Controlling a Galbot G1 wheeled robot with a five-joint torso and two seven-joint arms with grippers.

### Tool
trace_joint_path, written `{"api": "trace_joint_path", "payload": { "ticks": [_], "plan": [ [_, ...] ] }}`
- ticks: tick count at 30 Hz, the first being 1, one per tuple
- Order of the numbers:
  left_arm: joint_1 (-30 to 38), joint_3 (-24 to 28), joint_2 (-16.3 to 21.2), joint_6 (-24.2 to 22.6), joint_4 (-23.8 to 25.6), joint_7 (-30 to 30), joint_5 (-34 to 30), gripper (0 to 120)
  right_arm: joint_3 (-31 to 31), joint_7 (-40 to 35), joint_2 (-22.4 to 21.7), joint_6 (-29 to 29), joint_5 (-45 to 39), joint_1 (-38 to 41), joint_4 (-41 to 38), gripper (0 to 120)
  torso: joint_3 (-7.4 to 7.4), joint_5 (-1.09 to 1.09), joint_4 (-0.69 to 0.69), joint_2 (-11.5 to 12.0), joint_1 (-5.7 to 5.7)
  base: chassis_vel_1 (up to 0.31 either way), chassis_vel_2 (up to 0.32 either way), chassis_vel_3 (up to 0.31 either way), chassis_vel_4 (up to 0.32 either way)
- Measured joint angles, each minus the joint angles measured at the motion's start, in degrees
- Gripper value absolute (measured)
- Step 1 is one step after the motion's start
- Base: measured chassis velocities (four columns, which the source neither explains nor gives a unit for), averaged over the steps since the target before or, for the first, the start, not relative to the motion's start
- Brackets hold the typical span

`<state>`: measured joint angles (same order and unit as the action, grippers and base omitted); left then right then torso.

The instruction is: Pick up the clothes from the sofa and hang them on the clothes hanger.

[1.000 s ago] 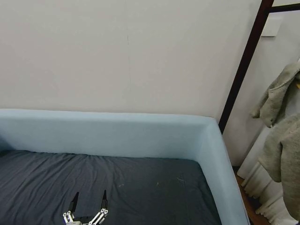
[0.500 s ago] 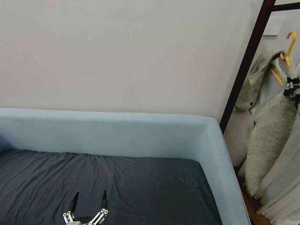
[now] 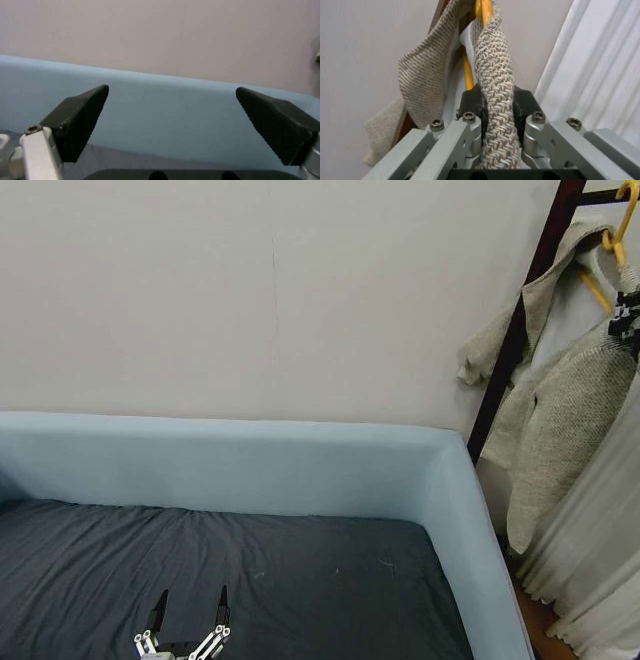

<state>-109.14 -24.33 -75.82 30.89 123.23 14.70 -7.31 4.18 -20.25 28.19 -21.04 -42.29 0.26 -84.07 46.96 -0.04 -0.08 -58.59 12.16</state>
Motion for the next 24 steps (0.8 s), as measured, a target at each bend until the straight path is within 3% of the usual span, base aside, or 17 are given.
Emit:
{"api": "trace_joint_path", "payload": {
  "ticks": [7, 16, 24],
  "plan": [
    [0.0, 0.0, 0.0, 0.0, 0.0, 0.0, 0.0, 100, 5.11, -3.65, 2.4, -4.44, -8.07, 8.81, 1.0, 10, 0.0, -0.03, 0.02, 0.0, 0.0, 0.0, 0.0, 0.0, 0.0],
    [0.0, 0.0, 0.0, 0.0, 0.0, 0.0, 0.0, 100, 10.68, -14.86, 6.88, -12.67, -23.41, 18.95, 1.65, 10, 0.0, -0.02, 0.0, -0.01, 0.0, 0.0, 0.0, 0.0, 0.0],
    [0.0, 0.0, 0.0, 0.0, 0.0, 0.0, 0.0, 100, 13.36, -20.82, 10.76, -14.56, -28.76, 24.42, 7.31, 10, 0.0, -0.02, 0.02, -0.01, -0.01, 0.0, 0.0, 0.0, 0.0]
  ]
}}
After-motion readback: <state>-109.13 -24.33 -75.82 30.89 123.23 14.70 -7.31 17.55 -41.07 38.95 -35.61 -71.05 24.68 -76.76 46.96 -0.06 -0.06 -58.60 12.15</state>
